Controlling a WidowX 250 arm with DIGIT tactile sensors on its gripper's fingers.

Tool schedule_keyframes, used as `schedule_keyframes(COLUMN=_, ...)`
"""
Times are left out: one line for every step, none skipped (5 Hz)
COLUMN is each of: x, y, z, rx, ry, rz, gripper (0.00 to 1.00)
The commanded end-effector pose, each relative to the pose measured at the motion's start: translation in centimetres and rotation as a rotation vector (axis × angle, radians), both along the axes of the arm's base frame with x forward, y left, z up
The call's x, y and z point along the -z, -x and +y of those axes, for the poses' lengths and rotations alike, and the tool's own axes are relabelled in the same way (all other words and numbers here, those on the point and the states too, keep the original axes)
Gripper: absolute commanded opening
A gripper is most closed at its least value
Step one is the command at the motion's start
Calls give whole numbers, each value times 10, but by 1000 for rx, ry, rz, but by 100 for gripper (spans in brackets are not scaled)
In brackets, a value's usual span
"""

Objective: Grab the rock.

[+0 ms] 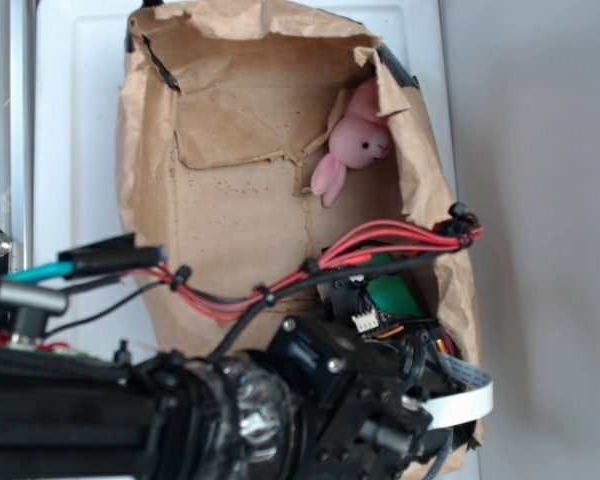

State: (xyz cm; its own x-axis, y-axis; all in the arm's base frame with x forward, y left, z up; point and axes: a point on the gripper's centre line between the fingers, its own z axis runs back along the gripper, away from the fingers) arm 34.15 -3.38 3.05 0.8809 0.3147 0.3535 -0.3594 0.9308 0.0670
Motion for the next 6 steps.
schedule_keyframes(x=-27, y=11, z=3, rx=-19, ry=58, rz=-12, gripper=0)
schedule_keyframes(x=-53, y=20, z=15, rx=-30, ry=67, rz=30, gripper=0)
schedule_keyframes(x=-82, y=32, z=30, rx=-59, ry=90, rz=38, gripper=0)
schedule_keyframes(x=-116, y=45, z=51, rx=-43, ry=197, rz=65, gripper=0)
schedule_keyframes(x=-138, y=54, z=61, rx=-24, ry=225, rz=75, gripper=0)
schedule_keyframes(x=-157, y=61, z=68, rx=24, ry=244, rz=87, gripper=0)
